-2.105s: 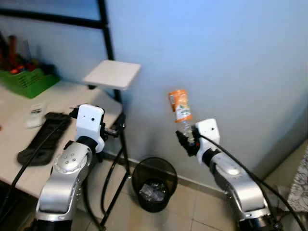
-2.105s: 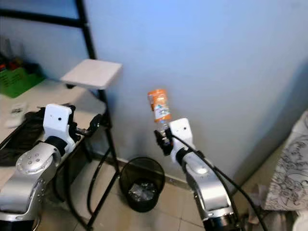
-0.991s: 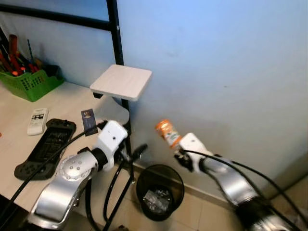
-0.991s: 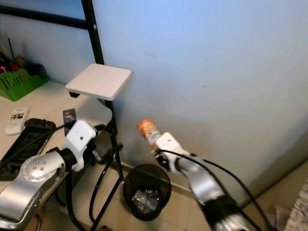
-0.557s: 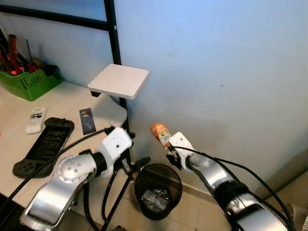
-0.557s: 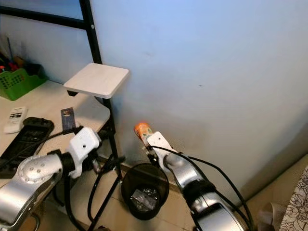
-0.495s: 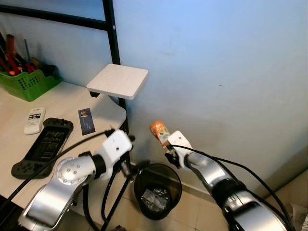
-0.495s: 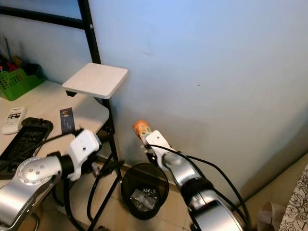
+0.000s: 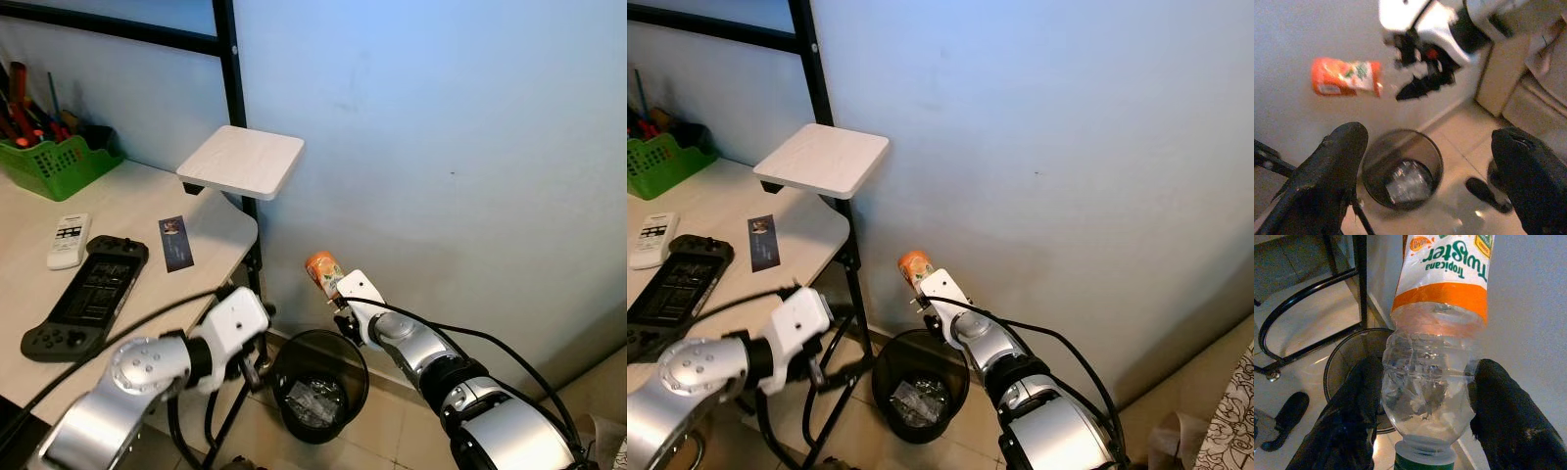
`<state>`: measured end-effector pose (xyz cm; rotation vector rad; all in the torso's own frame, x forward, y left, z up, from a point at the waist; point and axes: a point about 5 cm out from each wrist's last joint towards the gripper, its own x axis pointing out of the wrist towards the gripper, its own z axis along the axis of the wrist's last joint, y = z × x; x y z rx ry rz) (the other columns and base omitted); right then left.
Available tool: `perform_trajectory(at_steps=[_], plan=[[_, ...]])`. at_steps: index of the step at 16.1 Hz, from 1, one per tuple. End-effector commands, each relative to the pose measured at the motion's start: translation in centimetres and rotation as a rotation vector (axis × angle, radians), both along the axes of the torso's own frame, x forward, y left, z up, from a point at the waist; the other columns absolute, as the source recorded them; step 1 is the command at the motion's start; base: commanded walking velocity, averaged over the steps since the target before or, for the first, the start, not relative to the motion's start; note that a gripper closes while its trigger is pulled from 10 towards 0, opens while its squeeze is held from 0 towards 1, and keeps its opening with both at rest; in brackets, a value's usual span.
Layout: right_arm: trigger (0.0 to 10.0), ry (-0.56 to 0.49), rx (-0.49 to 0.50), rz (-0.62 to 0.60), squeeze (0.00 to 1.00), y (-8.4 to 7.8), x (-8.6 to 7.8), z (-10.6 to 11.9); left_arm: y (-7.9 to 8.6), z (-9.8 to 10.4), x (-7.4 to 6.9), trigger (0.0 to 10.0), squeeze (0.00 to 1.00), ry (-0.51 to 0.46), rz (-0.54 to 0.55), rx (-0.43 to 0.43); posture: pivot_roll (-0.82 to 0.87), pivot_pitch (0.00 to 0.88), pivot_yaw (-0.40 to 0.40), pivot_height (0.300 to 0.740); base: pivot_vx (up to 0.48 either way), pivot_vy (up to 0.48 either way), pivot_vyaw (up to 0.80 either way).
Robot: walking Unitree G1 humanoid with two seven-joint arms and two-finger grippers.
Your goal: Clean up the room
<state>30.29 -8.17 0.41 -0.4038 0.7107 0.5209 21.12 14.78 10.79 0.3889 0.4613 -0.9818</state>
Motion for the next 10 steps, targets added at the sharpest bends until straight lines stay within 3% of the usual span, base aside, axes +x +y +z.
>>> perform_trajectory(at_steps=[1, 10], plan=[[10.0, -0.021, -0.001, 0.000, 0.00, 0.0, 0.4, 0.4, 0.0, 0.0, -0.3, 10.0, 0.00, 0.012, -0.020, 0.035, 0.00, 0.043, -0.018, 0.740, 0.000, 0.000, 0.00], [10.0, -0.003, 0.049, 0.024, 0.00, 1.1, 0.6, 0.7, 1.2, -0.2, 0.8, 10.0, 0.00, 0.011, 0.032, 0.127, 0.01, 0.046, -0.024, 0.740, 0.000, 0.000, 0.00]])
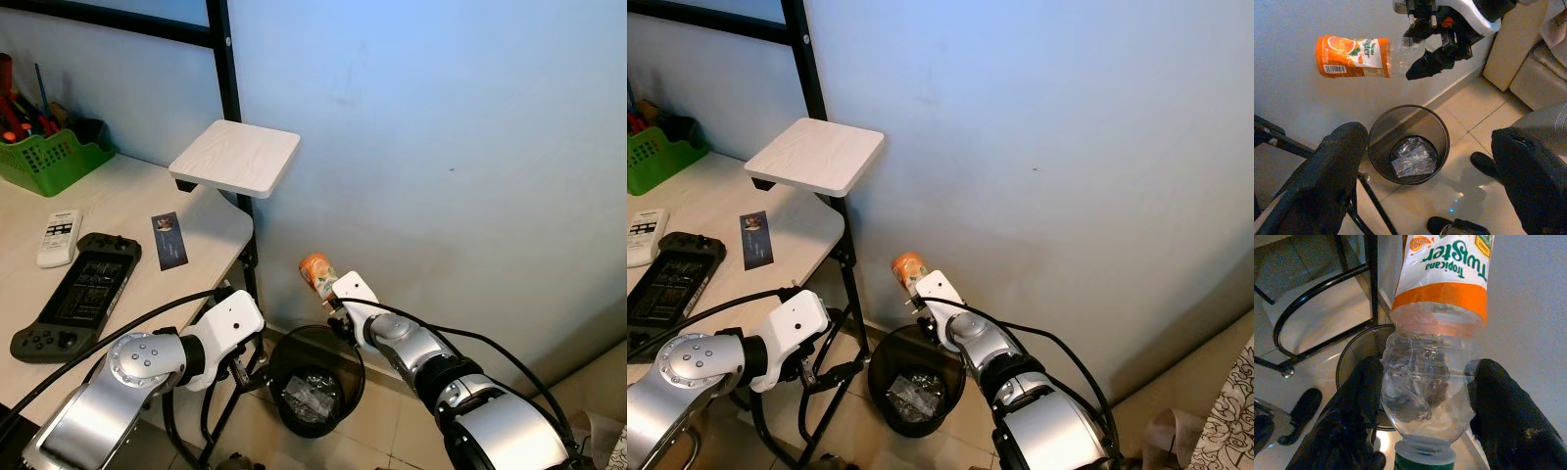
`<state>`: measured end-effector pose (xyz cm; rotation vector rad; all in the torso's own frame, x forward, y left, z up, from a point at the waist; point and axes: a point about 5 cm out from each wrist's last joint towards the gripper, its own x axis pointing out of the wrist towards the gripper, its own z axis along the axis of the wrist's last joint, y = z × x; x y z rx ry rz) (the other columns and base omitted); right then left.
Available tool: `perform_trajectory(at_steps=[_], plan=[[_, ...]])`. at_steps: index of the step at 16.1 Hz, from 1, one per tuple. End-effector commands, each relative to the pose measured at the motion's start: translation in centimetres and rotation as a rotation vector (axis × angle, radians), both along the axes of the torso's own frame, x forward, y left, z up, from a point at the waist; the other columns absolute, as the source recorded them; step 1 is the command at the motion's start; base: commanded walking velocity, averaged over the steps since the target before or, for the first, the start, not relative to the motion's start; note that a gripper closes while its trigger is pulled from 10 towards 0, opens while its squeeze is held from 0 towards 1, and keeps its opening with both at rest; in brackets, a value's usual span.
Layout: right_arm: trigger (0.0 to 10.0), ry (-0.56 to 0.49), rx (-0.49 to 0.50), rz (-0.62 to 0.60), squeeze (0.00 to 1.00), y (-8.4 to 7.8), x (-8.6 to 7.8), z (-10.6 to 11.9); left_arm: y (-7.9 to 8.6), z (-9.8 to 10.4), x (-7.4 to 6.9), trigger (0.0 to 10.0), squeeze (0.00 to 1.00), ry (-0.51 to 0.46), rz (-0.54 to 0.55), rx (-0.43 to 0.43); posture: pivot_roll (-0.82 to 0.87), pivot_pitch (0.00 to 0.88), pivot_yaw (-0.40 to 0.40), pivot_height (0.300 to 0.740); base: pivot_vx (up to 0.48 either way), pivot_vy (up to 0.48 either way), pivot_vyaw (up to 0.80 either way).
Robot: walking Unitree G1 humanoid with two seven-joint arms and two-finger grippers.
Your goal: Clean up the room
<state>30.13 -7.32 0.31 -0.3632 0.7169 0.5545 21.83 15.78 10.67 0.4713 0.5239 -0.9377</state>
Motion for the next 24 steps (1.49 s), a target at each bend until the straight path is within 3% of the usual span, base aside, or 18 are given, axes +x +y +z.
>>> perform_trajectory(at_steps=[1, 3, 4, 6, 12, 18, 19, 22, 24], plan=[[10.0, -0.024, 0.007, 0.011, 0.00, 0.3, 0.7, 0.8, 0.2, -0.1, 0.1, 10.0, 0.00, 0.003, 0.010, 0.026, 0.01, 0.046, -0.026, 0.740, 0.000, 0.000, 0.00], [10.0, -0.022, 0.012, 0.014, 0.00, 0.4, 0.8, 0.9, 0.4, -0.1, 0.2, 10.0, 0.00, -0.003, 0.020, 0.032, 0.01, 0.045, -0.026, 0.740, 0.000, 0.000, 0.00], [10.0, -0.018, 0.018, 0.016, 0.20, 0.5, 0.7, 0.9, 0.4, -0.1, 0.3, 10.0, 0.00, -0.005, 0.022, 0.035, 0.01, 0.045, -0.029, 0.740, 0.000, 0.000, 0.00], [10.0, -0.010, 0.027, 0.019, 1.00, 0.7, 0.6, 0.8, 0.5, -0.1, 0.3, 10.0, 0.00, -0.006, 0.025, 0.038, 0.01, 0.046, -0.028, 0.740, 0.000, 0.000, 0.00], [10.0, 0.027, 0.059, 0.037, 1.00, 1.2, 0.1, 0.4, 0.6, 0.1, 0.5, 10.0, 0.00, -0.010, 0.034, 0.034, 0.01, 0.043, -0.027, 0.740, 0.000, 0.000, 0.00], [10.0, 0.020, 0.084, 0.011, 1.00, 0.6, 0.2, 0.5, 0.5, 0.1, 0.7, 10.0, 0.00, -0.022, 0.056, 0.012, 0.01, 0.032, -0.022, 0.740, 0.000, 0.000, 0.00], [10.0, -0.012, 0.141, -0.014, 1.00, 0.4, 0.6, 1.0, 0.2, 0.5, 1.1, 10.0, 0.00, -0.052, 0.100, -0.037, 0.01, 0.029, -0.021, 0.740, 0.000, 0.000, 0.00], [10.0, -0.156, 0.363, -0.126, 1.00, -1.1, 1.3, 3.6, 0.1, 1.7, 3.1, 10.0, 0.00, -0.208, 0.385, -0.180, -0.01, 0.000, -0.005, 0.740, 0.000, 0.000, 0.00], [10.0, -0.269, 0.413, -0.227, 1.00, -3.6, -0.1, 5.6, 0.0, 1.9, 3.7, 10.0, 0.00, -0.272, 0.479, -0.211, -0.02, 0.000, 0.008, 0.740, 0.000, 0.000, 0.00]])
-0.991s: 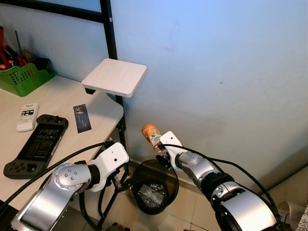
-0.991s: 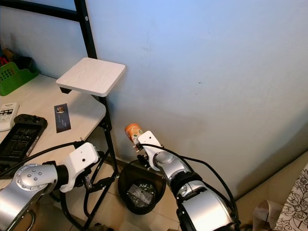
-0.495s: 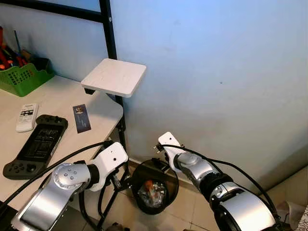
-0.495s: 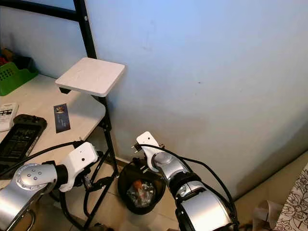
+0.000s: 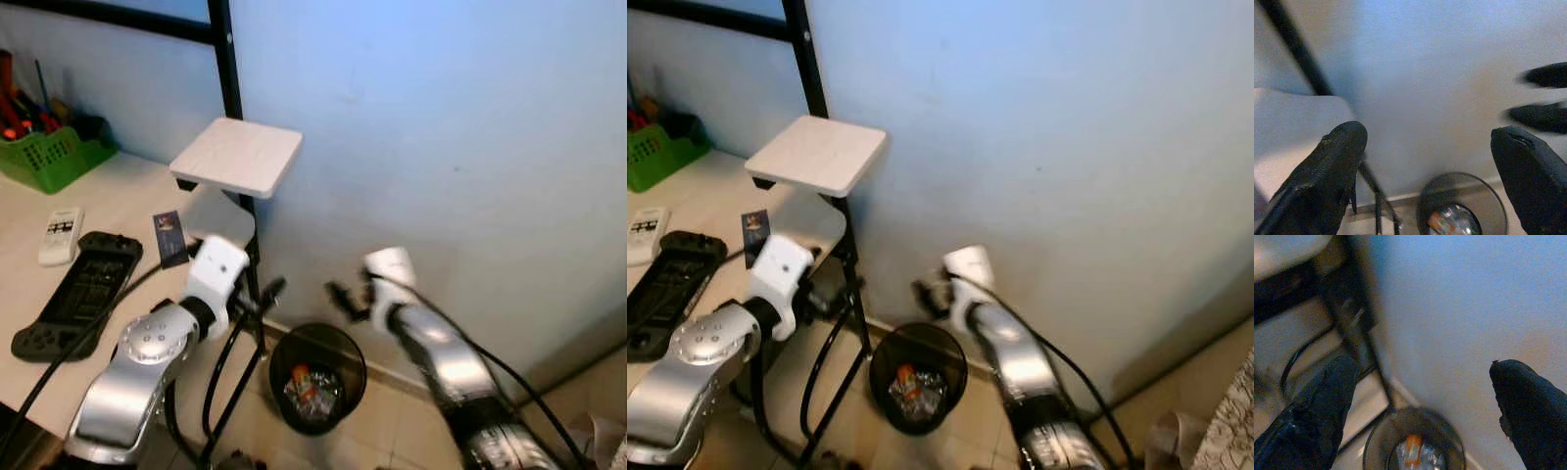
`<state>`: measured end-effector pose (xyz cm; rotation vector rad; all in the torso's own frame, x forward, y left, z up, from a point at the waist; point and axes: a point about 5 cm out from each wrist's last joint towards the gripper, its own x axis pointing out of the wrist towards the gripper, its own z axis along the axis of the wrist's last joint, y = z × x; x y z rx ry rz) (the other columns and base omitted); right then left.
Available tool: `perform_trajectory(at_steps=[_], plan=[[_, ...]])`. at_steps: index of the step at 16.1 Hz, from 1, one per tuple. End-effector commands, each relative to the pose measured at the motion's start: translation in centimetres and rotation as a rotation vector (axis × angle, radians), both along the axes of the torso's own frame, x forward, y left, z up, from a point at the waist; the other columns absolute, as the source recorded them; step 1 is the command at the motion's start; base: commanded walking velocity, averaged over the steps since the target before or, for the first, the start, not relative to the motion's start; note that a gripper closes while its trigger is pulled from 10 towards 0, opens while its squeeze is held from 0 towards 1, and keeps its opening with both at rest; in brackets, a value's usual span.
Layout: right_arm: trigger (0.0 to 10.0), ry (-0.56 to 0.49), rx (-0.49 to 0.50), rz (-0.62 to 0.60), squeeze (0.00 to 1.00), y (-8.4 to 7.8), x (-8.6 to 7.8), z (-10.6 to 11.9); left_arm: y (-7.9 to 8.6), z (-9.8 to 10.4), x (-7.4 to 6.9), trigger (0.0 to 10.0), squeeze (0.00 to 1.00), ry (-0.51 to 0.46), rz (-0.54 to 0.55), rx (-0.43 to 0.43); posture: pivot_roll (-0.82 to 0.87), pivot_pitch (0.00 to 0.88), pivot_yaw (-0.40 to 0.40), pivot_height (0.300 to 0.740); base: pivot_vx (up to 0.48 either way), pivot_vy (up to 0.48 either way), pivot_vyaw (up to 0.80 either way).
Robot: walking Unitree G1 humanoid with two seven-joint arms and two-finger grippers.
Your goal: Clean up the room
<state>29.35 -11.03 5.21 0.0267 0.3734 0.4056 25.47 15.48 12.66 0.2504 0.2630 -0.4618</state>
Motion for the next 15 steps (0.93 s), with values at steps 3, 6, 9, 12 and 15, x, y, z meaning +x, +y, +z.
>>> perform_trajectory(at_steps=[3, 6, 9, 12, 15], plan=[[10.0, -0.170, 0.055, -0.240, 1.00, -3.2, 0.0, 3.8, 0.3, 0.4, 0.9, 10.0, 0.00, -0.073, 0.122, 0.006, -0.05, 0.000, 0.042, 0.740, 0.000, 0.000, 0.00], [10.0, -0.199, 0.085, -0.282, 1.00, -4.0, -0.9, 5.6, 0.4, 0.5, 1.0, 10.0, 0.00, -0.075, 0.193, -0.057, -0.06, 0.000, 0.058, 0.740, 0.000, 0.000, 0.00], [10.0, -0.215, 0.029, -0.260, 0.00, -4.0, -1.3, 6.2, -0.2, -0.3, 0.3, 10.0, 0.00, -0.042, 0.180, -0.059, -0.06, 0.000, 0.056, 0.740, 0.000, 0.000, 0.00], [10.0, -0.197, 0.018, -0.263, 0.00, -3.5, -2.0, 5.9, -0.2, -0.3, 0.2, 10.0, 0.00, -0.044, 0.198, -0.061, -0.05, 0.000, 0.032, 0.740, 0.000, 0.000, 0.00], [10.0, -0.171, 0.015, -0.255, 0.00, -3.3, -2.5, 5.8, 0.0, -0.4, 0.1, 10.0, 0.00, -0.044, 0.210, -0.061, -0.05, 0.000, 0.028, 0.740, 0.000, 0.000, 0.00]])
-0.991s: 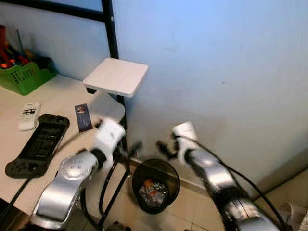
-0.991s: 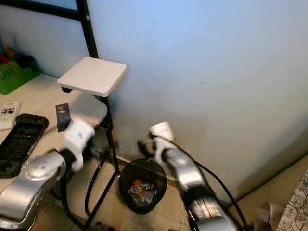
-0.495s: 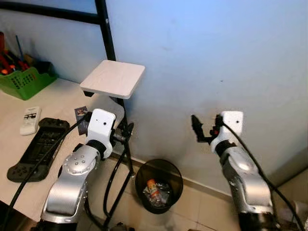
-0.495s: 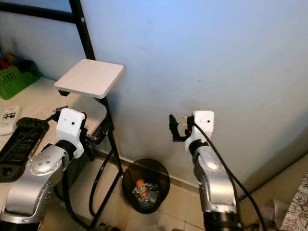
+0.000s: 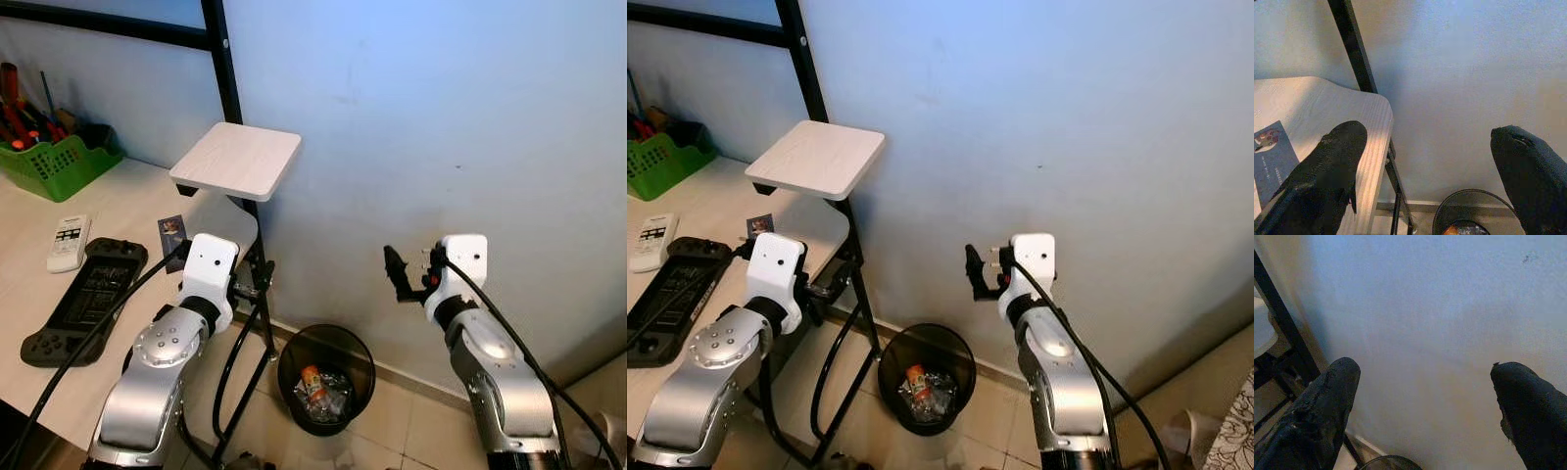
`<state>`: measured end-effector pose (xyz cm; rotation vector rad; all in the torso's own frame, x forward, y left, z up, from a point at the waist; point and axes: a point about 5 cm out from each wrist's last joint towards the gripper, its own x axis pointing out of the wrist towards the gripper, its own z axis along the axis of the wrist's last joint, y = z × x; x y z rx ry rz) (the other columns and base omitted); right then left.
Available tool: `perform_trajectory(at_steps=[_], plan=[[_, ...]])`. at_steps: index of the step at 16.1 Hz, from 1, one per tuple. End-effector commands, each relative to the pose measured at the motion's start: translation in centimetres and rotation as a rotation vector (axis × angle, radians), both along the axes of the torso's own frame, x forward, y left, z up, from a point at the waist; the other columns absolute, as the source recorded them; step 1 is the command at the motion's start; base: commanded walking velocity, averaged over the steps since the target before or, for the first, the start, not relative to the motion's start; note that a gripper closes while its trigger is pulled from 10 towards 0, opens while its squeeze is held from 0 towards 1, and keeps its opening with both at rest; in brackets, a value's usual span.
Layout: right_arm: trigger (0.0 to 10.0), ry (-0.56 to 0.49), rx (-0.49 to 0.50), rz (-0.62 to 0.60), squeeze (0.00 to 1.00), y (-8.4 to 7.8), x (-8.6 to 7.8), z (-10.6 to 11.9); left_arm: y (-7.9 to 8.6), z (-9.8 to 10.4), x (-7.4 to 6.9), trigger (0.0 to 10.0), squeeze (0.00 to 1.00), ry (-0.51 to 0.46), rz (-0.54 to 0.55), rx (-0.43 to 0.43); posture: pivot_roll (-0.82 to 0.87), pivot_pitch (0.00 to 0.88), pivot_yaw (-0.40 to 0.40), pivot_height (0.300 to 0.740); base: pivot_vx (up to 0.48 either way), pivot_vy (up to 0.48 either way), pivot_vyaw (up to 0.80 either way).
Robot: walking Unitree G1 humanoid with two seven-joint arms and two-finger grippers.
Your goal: Clean up the room
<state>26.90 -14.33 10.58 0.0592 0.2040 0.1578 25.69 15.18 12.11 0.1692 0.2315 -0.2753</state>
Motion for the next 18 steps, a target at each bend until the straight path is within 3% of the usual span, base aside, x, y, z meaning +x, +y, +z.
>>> perform_trajectory(at_steps=[1, 18], plan=[[10.0, -0.008, -0.008, 0.003, 0.00, 0.13, -0.09, 0.51, 0.32, 0.18, -0.14, 10.0, 0.00, -0.005, 0.019, 0.003, -0.05, 0.000, 0.027, 0.740, 0.000, 0.000, 0.00], [10.0, 0.010, -0.037, 0.037, 0.00, 0.64, -0.07, 0.31, 0.28, 0.14, -0.15, 10.0, 0.00, -0.005, 0.001, 0.016, -0.04, 0.000, 0.017, 0.740, 0.000, 0.000, 0.00]])
